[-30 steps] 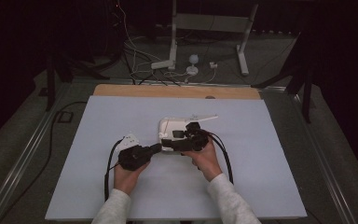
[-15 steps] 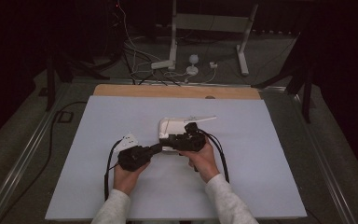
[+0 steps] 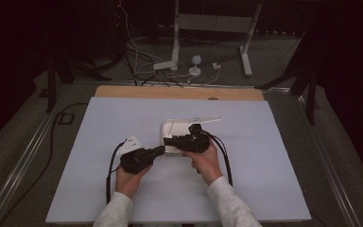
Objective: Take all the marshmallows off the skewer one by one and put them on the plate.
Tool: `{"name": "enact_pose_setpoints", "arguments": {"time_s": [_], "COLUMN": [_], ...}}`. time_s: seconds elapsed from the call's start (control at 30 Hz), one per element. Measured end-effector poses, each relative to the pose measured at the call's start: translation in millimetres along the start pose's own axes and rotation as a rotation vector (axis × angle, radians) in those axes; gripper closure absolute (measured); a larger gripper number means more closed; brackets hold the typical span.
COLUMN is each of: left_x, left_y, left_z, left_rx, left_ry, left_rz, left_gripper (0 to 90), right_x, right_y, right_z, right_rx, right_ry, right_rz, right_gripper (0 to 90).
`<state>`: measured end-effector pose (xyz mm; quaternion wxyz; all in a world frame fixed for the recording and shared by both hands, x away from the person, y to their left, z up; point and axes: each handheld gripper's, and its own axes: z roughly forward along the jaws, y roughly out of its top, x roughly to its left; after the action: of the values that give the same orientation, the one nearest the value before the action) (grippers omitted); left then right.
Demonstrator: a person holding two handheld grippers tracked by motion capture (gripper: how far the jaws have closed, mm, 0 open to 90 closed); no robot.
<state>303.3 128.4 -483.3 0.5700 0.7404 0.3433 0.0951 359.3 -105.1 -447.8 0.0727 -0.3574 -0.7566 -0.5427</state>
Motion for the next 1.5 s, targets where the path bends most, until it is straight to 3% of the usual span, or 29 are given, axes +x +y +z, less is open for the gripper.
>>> {"name": "enact_pose_setpoints", "arguments": {"time_s": [0.23,0.27,0.3,0.33,0.37,0.4,0.5,0.57,0.63,0.7,0.8,0.9,1.07,1.5], "left_x": [-1.1,-1.6,-3.2,-3.8,-3.7,-5.1,-9.2,-9.3,-9.3,-5.4,-2.3,-2.0,-1.4,2.2], "left_y": [0.1,-0.3,-2.6,-5.6,-6.1,-4.3,-2.5,-2.8,-8.9,-11.0,-7.9,-7.8,-6.9,-5.6], "left_z": [1.9,2.9,5.4,7.1,7.1,7.9,10.4,10.9,13.2,12.1,8.7,7.9,6.4,2.6], "left_rx": [0.017,0.036,0.074,0.083,0.067,0.062,0.061,0.076,0.131,0.126,0.081,0.079,0.064,0.036], "left_ry": [0.011,0.022,0.039,0.039,0.027,0.025,0.027,0.038,0.073,0.067,0.051,0.053,0.048,0.044], "left_rz": [0.02,0.032,0.066,0.07,0.051,0.056,0.079,0.086,0.11,0.079,0.048,0.043,0.03,0.002], "left_gripper": [90.0,90.0,90.0,90.0,90.0,90.0,90.0,90.0,90.0,90.0,90.0,90.0,90.0,90.0], "right_x": [-0.6,-0.6,-0.5,-2.0,-3.9,-5.0,-1.7,-1.4,-3.8,-7.3,-8.1,-11.1,-16.5,-25.2], "right_y": [1.9,2.2,2.8,5.7,9.8,13.5,20.0,22.0,24.5,31.1,37.1,35.6,29.1,20.6], "right_z": [-3.3,-4.3,-7.0,-13.2,-20.4,-25.4,-32.9,-36.2,-43.5,-57.1,-68.2,-69.2,-60.7,-44.1], "right_rx": [-0.028,-0.036,-0.064,-0.111,-0.148,-0.15,-0.126,-0.132,-0.196,-0.251,-0.209,-0.178,-0.149,-0.063], "right_ry": [-0.024,-0.032,-0.041,-0.034,-0.039,-0.044,-0.07,-0.082,-0.075,-0.073,-0.111,-0.138,-0.154,-0.27], "right_rz": [0.008,0.006,0.009,0.033,0.06,0.061,0.011,0.005,0.033,0.061,0.024,0.007,0.003,-0.042], "right_gripper": [79.1,79.3,80.2,80.7,80.7,80.7,80.6,80.5,81.5,81.9,81.6,81.1,80.3,78.9]}}
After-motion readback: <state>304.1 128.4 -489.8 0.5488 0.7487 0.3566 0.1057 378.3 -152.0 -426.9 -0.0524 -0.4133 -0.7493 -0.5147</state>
